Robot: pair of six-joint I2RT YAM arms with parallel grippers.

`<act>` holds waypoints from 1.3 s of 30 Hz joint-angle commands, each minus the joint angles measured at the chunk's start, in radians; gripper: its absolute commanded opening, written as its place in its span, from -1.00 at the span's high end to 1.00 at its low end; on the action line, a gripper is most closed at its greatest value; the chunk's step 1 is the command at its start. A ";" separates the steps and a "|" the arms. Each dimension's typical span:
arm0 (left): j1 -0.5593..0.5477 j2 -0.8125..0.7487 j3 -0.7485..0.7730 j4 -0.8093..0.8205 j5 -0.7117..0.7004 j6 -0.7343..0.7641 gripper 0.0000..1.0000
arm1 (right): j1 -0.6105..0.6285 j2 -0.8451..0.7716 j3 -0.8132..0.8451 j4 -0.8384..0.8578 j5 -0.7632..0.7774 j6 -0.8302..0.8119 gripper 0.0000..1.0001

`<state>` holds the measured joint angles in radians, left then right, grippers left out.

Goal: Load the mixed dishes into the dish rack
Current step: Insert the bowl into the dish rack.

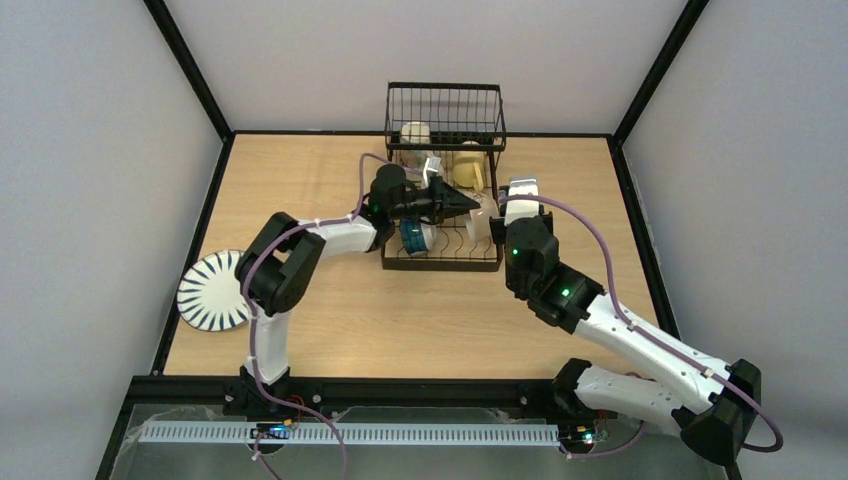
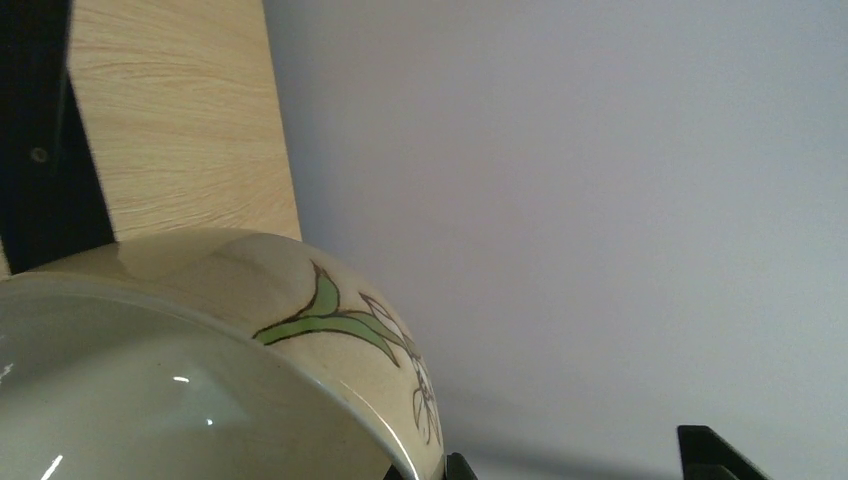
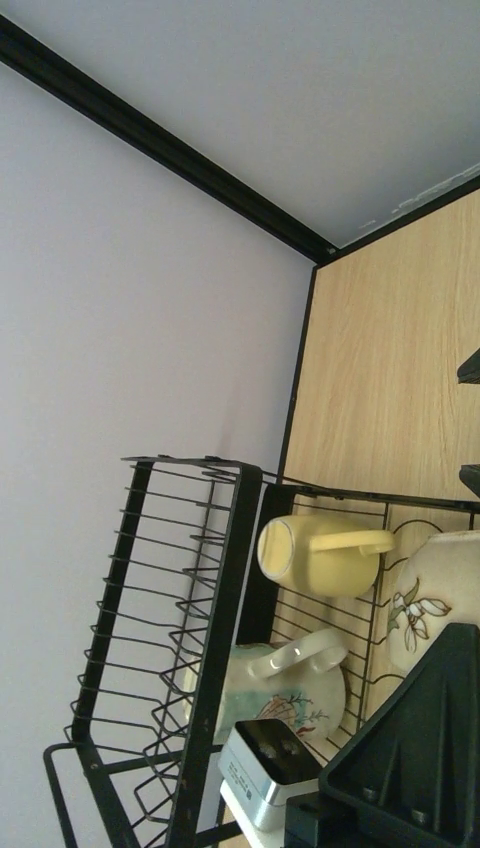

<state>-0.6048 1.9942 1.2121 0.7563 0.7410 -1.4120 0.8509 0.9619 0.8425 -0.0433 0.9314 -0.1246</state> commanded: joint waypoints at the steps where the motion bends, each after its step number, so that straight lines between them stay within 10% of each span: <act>1: 0.009 0.035 0.003 0.084 0.034 0.030 0.97 | 0.001 0.021 -0.012 0.022 0.006 -0.008 0.13; 19: 0.036 0.085 0.011 0.079 0.046 0.033 0.97 | -0.184 0.155 0.002 -0.156 -0.206 0.315 -0.51; 39: 0.036 0.141 0.086 0.042 0.061 0.042 0.97 | -0.288 0.344 0.006 -0.151 -0.360 0.420 -0.03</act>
<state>-0.5728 2.1250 1.2484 0.7456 0.7826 -1.3899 0.5705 1.2766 0.8387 -0.2089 0.6079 0.2680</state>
